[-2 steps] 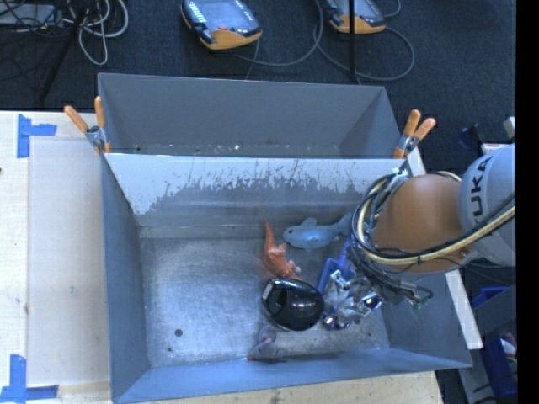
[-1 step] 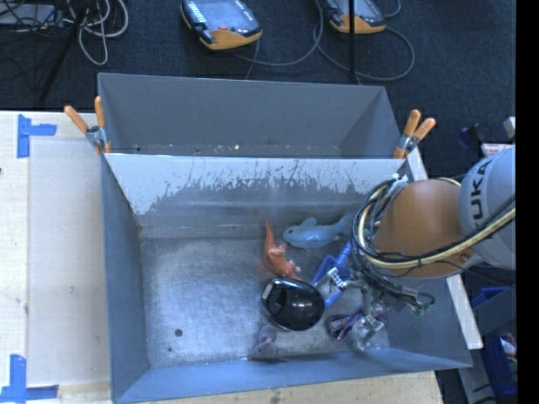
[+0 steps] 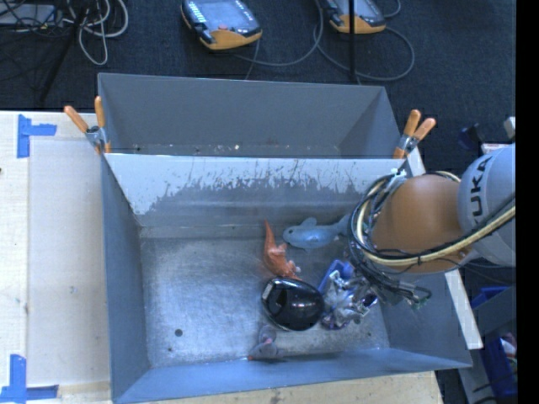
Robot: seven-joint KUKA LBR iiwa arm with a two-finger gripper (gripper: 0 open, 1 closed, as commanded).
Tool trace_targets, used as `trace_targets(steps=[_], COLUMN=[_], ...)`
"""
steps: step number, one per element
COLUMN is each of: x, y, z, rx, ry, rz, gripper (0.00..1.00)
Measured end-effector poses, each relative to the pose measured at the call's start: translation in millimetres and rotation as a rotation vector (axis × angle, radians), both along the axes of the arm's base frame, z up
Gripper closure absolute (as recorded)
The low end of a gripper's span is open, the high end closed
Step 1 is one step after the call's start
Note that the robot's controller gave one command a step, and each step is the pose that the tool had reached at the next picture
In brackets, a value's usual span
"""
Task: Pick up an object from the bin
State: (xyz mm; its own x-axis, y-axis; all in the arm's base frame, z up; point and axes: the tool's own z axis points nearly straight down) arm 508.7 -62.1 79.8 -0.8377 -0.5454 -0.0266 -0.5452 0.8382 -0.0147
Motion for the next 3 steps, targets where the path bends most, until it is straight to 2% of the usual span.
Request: trace_targets(steps=[1,2,3], x=[-6.6,-6.5,1.1], y=[-3.4,-3.2,4.3], z=[-4.6,-4.6,-4.3], rx=[-0.005,-0.005,-0.011], ry=[0.024,0.023,0.024], rz=[0.000,0.001,0.071], gripper=[0.00,0.00,0.00])
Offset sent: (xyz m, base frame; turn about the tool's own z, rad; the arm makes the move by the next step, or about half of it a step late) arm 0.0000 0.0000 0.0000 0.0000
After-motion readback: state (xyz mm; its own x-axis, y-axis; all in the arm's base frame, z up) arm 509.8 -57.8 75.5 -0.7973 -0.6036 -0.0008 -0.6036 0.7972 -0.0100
